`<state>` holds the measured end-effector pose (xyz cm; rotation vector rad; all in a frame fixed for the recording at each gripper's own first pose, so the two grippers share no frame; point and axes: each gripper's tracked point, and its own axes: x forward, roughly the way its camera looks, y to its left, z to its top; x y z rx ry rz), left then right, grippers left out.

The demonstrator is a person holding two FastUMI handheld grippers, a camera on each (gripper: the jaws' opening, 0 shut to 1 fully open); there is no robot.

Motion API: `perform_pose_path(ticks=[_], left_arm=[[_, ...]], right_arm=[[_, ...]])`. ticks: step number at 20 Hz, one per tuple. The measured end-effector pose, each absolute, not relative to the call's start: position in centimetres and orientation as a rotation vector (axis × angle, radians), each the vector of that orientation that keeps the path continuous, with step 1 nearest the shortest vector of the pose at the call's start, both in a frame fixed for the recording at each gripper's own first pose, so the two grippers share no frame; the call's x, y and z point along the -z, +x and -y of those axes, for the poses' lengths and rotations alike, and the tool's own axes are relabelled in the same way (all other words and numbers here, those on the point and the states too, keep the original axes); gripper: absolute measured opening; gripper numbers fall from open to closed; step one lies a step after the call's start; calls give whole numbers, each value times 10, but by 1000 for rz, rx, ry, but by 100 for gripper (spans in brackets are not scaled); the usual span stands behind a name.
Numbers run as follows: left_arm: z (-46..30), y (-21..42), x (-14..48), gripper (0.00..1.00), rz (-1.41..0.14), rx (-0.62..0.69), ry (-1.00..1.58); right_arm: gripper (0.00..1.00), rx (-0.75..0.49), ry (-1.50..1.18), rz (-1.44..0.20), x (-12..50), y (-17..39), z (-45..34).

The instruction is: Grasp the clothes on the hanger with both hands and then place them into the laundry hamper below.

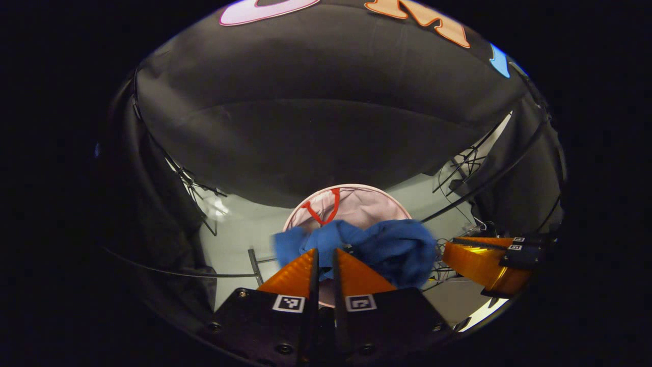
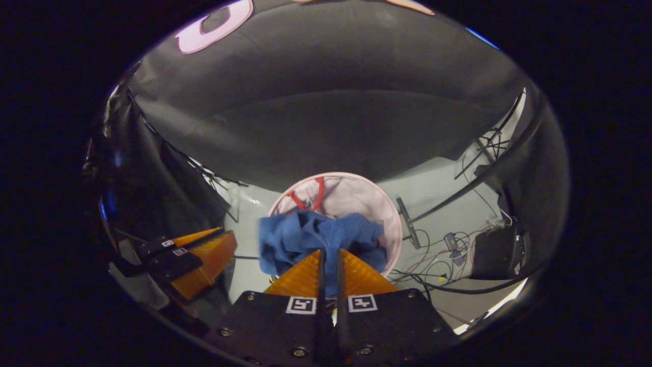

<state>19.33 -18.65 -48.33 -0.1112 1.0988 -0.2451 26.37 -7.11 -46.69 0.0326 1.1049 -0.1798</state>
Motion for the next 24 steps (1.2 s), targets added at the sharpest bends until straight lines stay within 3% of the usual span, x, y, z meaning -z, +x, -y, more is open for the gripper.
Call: perform_pose_path(ticks=[1, 2, 5, 6, 8, 9, 24], left_arm=[[180, 187, 480, 31, -1103, 243, -102], [174, 183, 474, 45, -1104, 243, -103], [163, 176, 457, 79, -1075, 237, -126], [159, 172, 451, 83, -1060, 233, -124], [147, 165, 441, 94, -1046, 213, -105], [144, 162, 436, 100, -1038, 204, -103], [144, 79, 359, 99, -921, 117, -121]], right_arm=[[11, 188, 26, -1090, 460, 260, 70], [21, 186, 25, -1077, 452, 258, 67], [63, 160, -3, -1027, 432, 249, 55], [84, 155, -18, -1023, 428, 245, 54], [100, 142, -20, -1018, 420, 227, 49], [100, 134, -20, -1018, 417, 222, 46], [100, 83, -20, -924, 358, 127, 66]])
